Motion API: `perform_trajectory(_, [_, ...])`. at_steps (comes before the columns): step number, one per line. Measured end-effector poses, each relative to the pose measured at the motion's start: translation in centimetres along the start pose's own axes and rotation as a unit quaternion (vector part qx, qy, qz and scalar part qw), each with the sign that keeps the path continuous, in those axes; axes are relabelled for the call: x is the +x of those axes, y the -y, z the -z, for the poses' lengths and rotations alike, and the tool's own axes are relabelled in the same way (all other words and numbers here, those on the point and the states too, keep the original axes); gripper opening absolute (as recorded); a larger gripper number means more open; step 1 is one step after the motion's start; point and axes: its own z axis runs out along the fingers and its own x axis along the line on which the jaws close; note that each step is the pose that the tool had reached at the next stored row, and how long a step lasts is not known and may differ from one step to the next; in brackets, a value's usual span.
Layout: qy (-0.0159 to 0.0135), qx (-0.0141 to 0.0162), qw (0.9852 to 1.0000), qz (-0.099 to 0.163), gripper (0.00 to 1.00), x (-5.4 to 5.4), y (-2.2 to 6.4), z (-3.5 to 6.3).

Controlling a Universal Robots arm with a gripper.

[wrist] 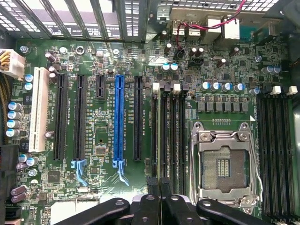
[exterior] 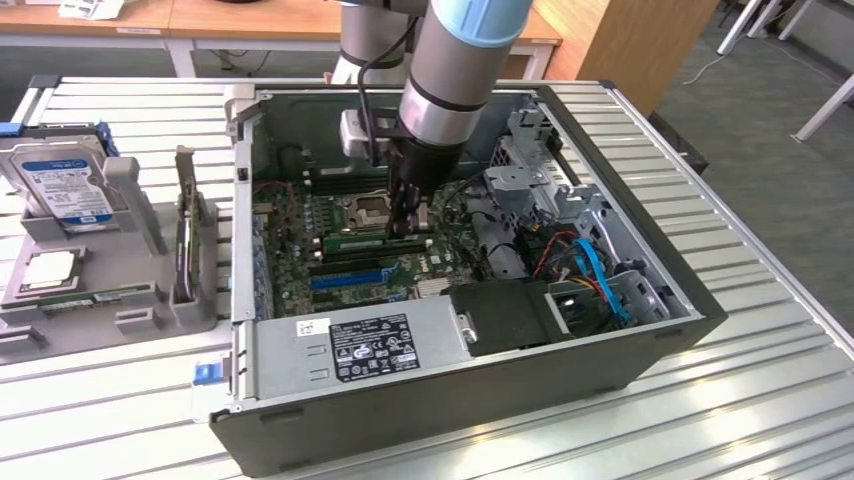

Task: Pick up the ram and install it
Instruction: 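Insert the ram into the slot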

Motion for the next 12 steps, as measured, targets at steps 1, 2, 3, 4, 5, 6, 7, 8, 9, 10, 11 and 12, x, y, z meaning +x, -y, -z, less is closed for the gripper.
perform_trajectory(1, [0.0,0.0,1.0,0.0,0.12,0.0,0.0,0.0])
perform_trajectory(2, [0.0,0.0,1.0,0.0,0.12,0.0,0.0,0.0])
perform_trajectory(3, [0.0,0.0,1.0,0.0,0.12,0.01,0.0,0.0])
perform_trajectory(4, [0.0001,0.0,1.0,0.0,0.12,0.03,0.0,0.04])
perform_trajectory(5, [0.0001,0.0,1.0,0.0,0.12,0.04,0.0,0.05])
perform_trajectory(6, [0.0,0.0,1.0,0.0,0.12,0.05,-0.01,0.06])
perform_trajectory(7, [-0.0001,0.0,1.0,0.0,0.12,0.06,0.0,0.06])
perform_trajectory(8, [0.0,0.0,1.0,0.0,0.12,0.06,-0.01,0.06])
perform_trajectory(9, [0.0,0.0,1.0,0.0,0.12,0.07,0.0,0.06])
perform_trajectory(10, [0.0,0.0,1.0,0.0,0.12,0.07,0.0,0.06])
perform_trajectory(11, [0.0,0.0,1.0,0.0,0.12,0.07,0.0,0.05])
perform_trajectory(12, [-0.0001,0.0,1.0,0.0,0.12,0.08,0.0,0.04])
